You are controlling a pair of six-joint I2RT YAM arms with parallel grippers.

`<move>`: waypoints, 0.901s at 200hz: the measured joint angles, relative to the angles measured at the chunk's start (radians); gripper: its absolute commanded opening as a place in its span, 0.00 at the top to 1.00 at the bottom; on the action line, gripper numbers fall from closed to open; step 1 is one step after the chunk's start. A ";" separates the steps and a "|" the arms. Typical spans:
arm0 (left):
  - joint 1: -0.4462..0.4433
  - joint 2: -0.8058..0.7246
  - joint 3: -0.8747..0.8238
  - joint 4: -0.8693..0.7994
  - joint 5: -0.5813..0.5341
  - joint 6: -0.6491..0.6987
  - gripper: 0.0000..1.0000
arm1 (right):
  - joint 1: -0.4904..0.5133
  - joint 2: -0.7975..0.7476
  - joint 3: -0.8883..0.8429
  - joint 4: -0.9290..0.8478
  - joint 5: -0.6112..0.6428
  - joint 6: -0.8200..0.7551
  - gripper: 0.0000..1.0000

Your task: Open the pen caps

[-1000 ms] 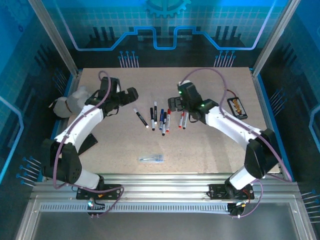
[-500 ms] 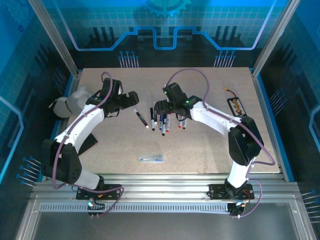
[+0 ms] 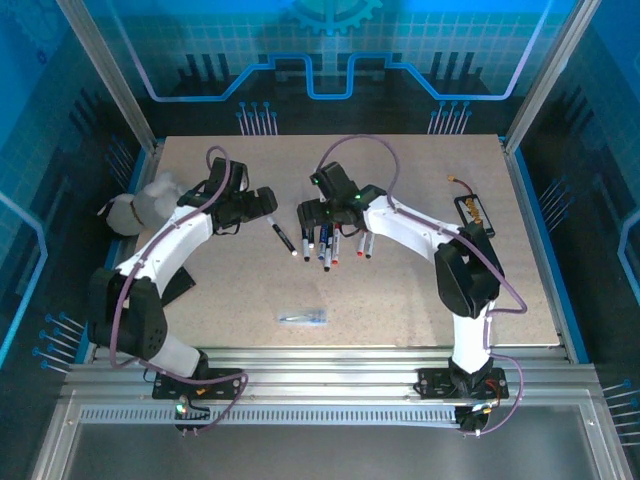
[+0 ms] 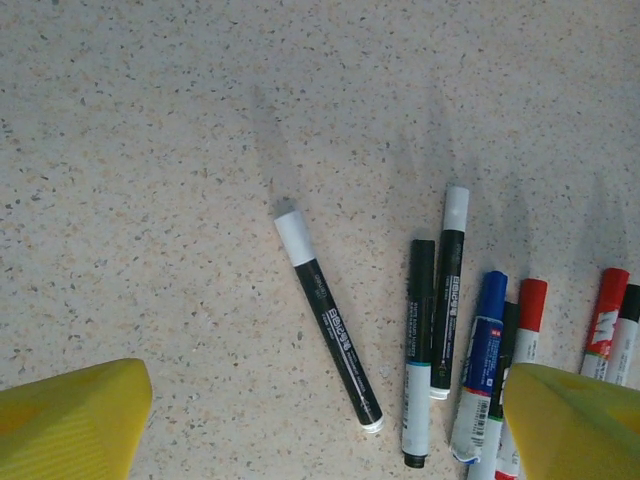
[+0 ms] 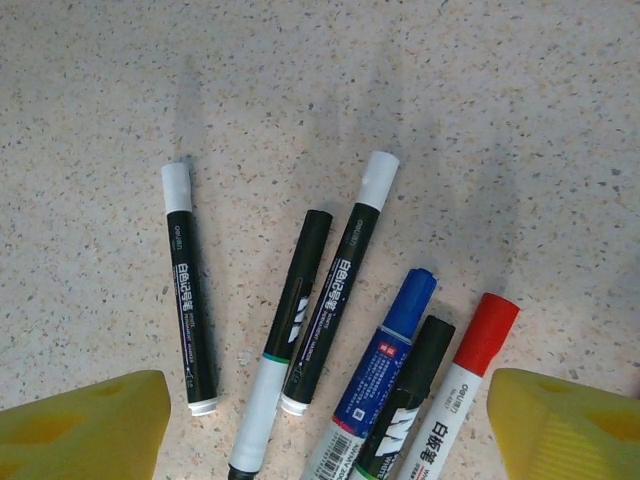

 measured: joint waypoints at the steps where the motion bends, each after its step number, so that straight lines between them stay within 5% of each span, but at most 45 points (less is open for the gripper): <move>1: 0.000 0.001 0.000 0.000 0.000 0.000 0.10 | 0.000 0.001 0.000 0.000 -0.001 0.000 0.16; 80: -0.029 0.047 0.000 -0.003 -0.051 0.000 0.19 | 0.013 0.018 0.016 -0.011 -0.048 -0.008 0.19; 107: -0.034 0.074 0.000 0.000 -0.082 0.000 0.23 | 0.014 0.025 0.016 -0.011 -0.061 -0.010 0.27; 180: -0.048 0.277 0.072 0.004 -0.154 -0.005 0.34 | 0.018 0.034 0.011 -0.010 -0.076 -0.007 0.34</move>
